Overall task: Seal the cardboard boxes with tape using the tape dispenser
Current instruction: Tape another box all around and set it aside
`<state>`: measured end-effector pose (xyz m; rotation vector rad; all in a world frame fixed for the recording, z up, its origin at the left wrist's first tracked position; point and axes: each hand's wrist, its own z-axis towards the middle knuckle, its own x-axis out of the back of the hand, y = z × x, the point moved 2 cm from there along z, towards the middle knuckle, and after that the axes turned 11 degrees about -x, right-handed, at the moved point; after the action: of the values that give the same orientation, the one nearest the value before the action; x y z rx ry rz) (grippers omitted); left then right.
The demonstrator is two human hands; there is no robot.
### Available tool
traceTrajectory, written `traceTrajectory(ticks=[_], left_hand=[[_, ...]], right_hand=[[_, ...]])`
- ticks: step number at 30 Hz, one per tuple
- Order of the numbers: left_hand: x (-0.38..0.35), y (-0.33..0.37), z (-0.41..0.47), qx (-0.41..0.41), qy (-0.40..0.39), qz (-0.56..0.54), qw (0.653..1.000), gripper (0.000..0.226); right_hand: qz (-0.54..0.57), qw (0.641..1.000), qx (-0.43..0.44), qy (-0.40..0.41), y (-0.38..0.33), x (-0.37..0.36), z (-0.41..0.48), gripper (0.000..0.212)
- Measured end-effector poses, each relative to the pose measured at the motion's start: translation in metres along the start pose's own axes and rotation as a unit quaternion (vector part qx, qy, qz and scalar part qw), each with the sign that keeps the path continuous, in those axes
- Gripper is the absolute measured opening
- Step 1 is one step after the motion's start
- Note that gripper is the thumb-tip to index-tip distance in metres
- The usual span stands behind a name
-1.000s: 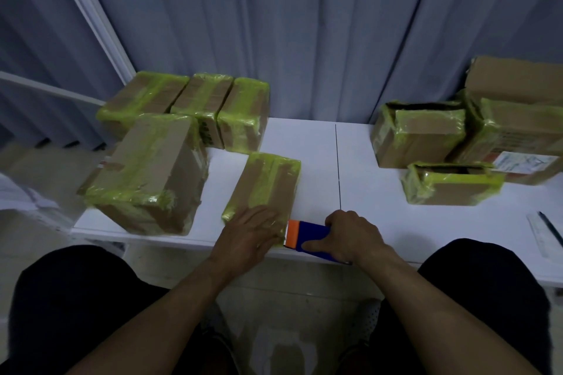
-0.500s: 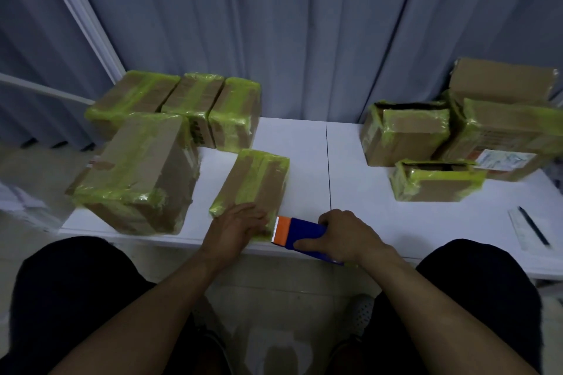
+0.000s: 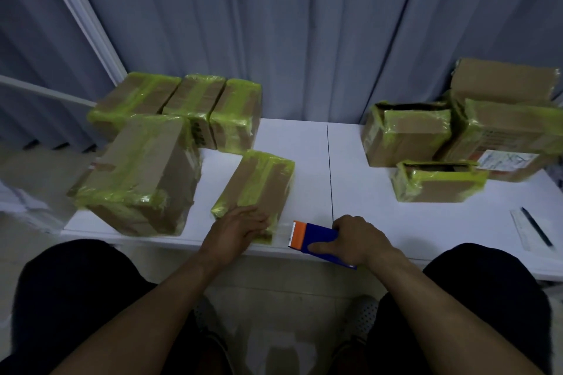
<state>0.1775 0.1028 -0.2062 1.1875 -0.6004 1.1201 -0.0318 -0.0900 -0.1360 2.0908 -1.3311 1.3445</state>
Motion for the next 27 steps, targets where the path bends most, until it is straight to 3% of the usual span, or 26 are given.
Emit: traceTrajectory(ticks=[5, 9, 20, 27], left_hand=[[0.0, 0.025, 0.002, 0.041, 0.021, 0.096, 0.994, 0.02], [-0.003, 0.021, 0.004, 0.09, 0.016, 0.076, 0.993, 0.018], [-0.005, 0.024, 0.001, 0.073, 0.019, 0.054, 0.996, 0.022], [-0.004, 0.024, 0.002, 0.08, 0.022, 0.052, 0.995, 0.02]], right_hand=[[-0.018, 1.0, -0.018, -0.011, -0.015, -0.016, 0.017, 0.082], [-0.027, 0.999, -0.009, -0.014, -0.029, -0.022, 0.023, 0.079], [-0.07, 0.997, -0.008, -0.002, -0.05, -0.023, 0.026, 0.07], [-0.107, 0.992, 0.006, 0.06, -0.059, -0.023, 0.015, 0.067]])
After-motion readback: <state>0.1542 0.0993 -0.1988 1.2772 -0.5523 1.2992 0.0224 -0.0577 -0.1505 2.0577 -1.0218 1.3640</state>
